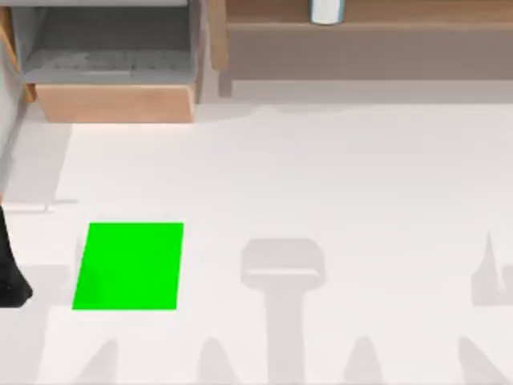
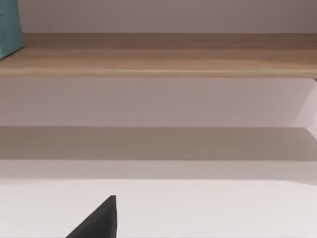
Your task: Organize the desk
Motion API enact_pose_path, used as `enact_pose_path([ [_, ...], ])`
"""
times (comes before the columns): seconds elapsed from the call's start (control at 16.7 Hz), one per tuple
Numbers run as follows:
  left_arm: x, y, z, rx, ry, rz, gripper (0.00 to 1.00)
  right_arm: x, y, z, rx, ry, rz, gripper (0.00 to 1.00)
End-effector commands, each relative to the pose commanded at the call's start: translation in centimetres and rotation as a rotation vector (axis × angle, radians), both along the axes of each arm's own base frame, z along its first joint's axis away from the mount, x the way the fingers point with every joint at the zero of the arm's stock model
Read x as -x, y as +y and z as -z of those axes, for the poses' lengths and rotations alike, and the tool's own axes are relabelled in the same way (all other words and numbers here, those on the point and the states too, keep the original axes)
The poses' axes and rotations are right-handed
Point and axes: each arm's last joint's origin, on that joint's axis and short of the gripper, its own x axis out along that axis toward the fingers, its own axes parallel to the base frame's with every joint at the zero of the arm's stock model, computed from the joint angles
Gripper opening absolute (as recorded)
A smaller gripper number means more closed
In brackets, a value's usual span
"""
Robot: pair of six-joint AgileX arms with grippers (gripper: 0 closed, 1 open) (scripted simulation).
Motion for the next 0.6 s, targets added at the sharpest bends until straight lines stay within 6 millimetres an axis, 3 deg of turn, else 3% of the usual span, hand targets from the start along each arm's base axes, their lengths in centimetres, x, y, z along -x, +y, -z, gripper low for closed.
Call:
enact_pose_path([
  [0.3, 0.0, 0.1, -1.2, -0.011, 0.04, -0.007, 1.0, 0.0, 0.0, 0.0, 0.0, 0.0, 0.0, 1.0],
  [0.42, -0.2, 0.2, -3.0, -0.027, 0.099, -0.016, 1.0, 0.0, 0.0, 0.0, 0.0, 0.0, 0.0, 1.0],
  [0.6, -1.5, 0.7, -7.3, -0.06, 0.228, -0.034, 1.0, 0.0, 0.0, 0.0, 0.0, 0.0, 0.0, 1.0],
])
